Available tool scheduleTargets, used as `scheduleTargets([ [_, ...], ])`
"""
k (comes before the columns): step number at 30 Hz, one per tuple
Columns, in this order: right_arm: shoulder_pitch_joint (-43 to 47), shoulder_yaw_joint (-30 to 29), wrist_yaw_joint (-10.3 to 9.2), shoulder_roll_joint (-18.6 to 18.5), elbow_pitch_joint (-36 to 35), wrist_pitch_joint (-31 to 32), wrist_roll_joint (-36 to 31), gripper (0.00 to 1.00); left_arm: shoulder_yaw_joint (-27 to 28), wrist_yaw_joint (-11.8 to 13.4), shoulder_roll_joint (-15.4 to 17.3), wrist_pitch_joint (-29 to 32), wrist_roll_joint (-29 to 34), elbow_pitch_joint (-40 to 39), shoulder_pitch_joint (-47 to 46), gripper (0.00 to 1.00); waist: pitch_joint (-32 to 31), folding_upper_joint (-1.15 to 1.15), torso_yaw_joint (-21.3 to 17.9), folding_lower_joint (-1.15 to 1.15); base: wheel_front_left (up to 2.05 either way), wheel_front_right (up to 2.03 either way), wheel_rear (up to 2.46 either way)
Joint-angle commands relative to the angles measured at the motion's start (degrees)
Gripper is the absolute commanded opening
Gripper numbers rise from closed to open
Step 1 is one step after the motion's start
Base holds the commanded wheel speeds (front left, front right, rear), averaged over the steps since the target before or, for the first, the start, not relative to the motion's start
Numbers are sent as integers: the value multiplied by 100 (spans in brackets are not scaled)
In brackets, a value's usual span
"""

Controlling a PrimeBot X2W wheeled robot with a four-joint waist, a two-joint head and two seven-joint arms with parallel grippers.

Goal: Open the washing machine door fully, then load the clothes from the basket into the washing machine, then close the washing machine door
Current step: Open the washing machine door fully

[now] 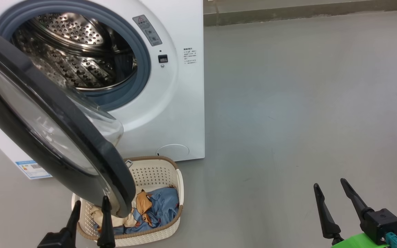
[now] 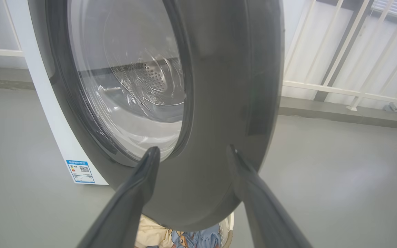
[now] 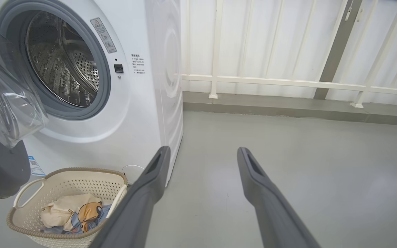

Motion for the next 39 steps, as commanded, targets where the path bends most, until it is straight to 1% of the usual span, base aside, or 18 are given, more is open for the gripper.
scheduleTargets([
  [1, -148, 116, 9, -28, -124, -45, -1, 100, 183, 20, 59, -37, -47, -163, -113, 100, 2, 0, 1, 0, 0, 0, 0],
  [5, -148, 100, 9, -28, -108, -49, 27, 100, 180, 10, 59, -37, -10, -153, -113, 100, 10, 0, 4, 0, 0, 0, 0],
  [9, -155, 99, 9, -28, -86, -65, 204, 100, 165, 3, 59, -37, 10, -145, -121, 100, 24, 0, 8, 0, 0, 0, 0],
  [10, -157, 98, 9, -28, -83, -68, 200, 100, 158, 0, 59, -37, 10, -144, -125, 62, 25, 0, 11, 0, 0, 0, 0],
  [11, -158, 96, 9, -28, -79, -69, 196, 100, 154, -5, 59, -37, 11, -147, -131, 0, 27, 0, 13, 0, 0, 0, 0],
  [16, -177, 85, 9, -28, -51, -68, 162, 100, 144, -45, 59, -37, -7, -164, -139, 0, 25, 0, 25, 0, 0, 0, 0],
  [24, -197, 141, 9, -28, -19, -82, 185, 100, 273, -31, 59, -37, -58, -342, -167, 0, -1, 0, 32, 0, 0, 0, 0],
  [30, -189, 143, 9, -28, 11, -95, 172, 100, 392, 38, 59, -37, -106, -765, -318, 0, -16, 0, 59, 0, 0, 0, 0],
  [32, -184, 133, 9, -28, 29, -98, 164, 100, 442, 76, 59, -37, -211, -937, -403, 0, -26, 0, 78, 0, 0, 0, 0],
  [37, -187, 150, 9, -28, 62, -89, 143, 100, 402, 114, 59, -37, -128, -1435, -709, 0, -65, 0, 119, 0, 0, 0, 0],
  [39, -193, 153, 9, -28, 69, -90, 143, 100, 388, 109, 59, -37, -91, -1510, -774, 0, -73, 0, 123, 0, 0, 0, 0],
])
